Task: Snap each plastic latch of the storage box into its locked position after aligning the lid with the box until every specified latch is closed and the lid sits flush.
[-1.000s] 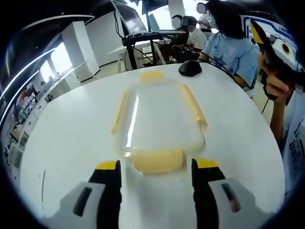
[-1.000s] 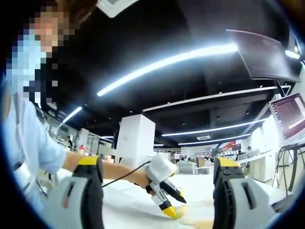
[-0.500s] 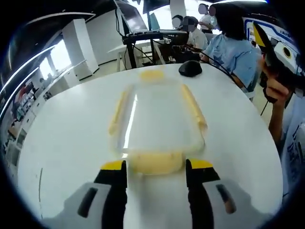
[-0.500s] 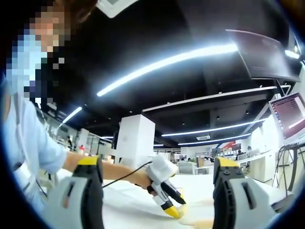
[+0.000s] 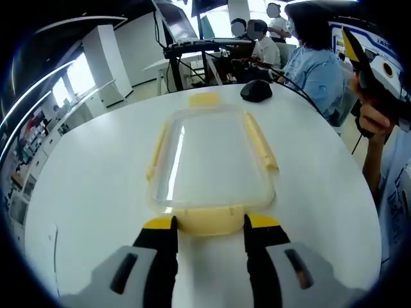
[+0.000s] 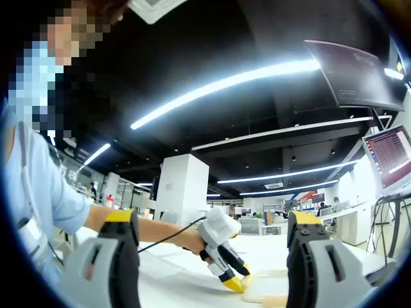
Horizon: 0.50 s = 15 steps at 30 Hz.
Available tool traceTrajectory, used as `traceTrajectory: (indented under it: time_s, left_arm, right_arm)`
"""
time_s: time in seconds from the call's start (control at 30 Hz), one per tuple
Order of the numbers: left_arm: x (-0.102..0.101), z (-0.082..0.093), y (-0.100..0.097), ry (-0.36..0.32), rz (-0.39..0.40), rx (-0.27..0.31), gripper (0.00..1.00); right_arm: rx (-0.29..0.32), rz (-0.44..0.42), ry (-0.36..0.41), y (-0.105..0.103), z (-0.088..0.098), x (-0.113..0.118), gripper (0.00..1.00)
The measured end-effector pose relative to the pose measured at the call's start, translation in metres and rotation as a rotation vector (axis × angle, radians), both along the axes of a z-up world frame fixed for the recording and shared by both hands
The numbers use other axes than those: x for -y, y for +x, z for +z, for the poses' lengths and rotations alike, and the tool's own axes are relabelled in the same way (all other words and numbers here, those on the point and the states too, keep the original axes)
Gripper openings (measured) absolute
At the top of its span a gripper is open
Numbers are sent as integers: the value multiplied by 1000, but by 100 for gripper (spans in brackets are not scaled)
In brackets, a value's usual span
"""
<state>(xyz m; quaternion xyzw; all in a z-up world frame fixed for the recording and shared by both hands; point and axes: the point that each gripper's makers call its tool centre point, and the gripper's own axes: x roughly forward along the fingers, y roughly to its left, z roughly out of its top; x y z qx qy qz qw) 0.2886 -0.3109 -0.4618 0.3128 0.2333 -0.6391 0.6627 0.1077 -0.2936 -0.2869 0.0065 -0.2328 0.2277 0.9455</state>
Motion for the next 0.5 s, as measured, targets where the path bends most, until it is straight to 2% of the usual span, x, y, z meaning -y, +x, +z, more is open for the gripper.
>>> traceTrajectory:
  time_s: [0.5]
  left_arm:
    - [-2,-2,-7,21,-4,2,39]
  right_arm:
    - [-2,2,-4,1,-1,-2,97]
